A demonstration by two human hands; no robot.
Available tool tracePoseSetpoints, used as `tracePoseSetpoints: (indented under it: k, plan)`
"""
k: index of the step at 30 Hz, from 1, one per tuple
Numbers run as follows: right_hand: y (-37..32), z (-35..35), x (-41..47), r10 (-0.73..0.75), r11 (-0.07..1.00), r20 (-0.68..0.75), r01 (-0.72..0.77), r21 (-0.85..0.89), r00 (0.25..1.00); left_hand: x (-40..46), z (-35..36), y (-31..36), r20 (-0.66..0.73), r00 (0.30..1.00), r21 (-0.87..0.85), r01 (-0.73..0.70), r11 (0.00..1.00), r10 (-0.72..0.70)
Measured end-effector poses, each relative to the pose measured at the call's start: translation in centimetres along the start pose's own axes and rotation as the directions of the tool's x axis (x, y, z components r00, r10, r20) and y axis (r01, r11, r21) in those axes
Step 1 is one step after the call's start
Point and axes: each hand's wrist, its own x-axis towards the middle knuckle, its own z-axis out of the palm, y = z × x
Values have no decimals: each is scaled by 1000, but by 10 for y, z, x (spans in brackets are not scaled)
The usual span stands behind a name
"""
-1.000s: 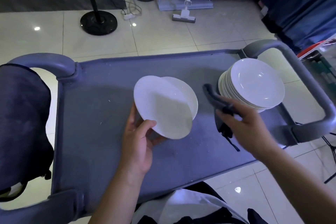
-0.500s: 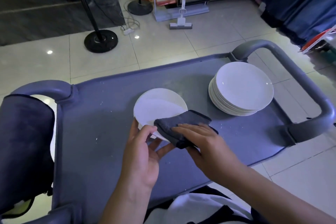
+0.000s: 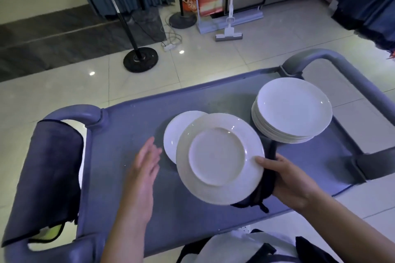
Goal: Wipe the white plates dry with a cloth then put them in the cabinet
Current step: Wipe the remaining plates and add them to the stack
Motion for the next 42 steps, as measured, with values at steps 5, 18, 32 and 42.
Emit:
tracePoseSetpoints:
  k: [5,18,32,42]
  plan:
    - [10,-14,10,83,993,104,-91,75,991,-20,18,-32,318,926,-151,262,953,-204]
    - [2,-11,32,148,989,-62,-147,28,987,-58,25,-22,215,976,-148,57,987,-24]
    - [-51,83,5,-379,823,197,427,-374,904,-64,48,-15,288,955,238,-144,961,72]
    - [-21,94,-29,-328,749,503,544,-377,800,-49,51,-1,230,947,108,-255,961,225]
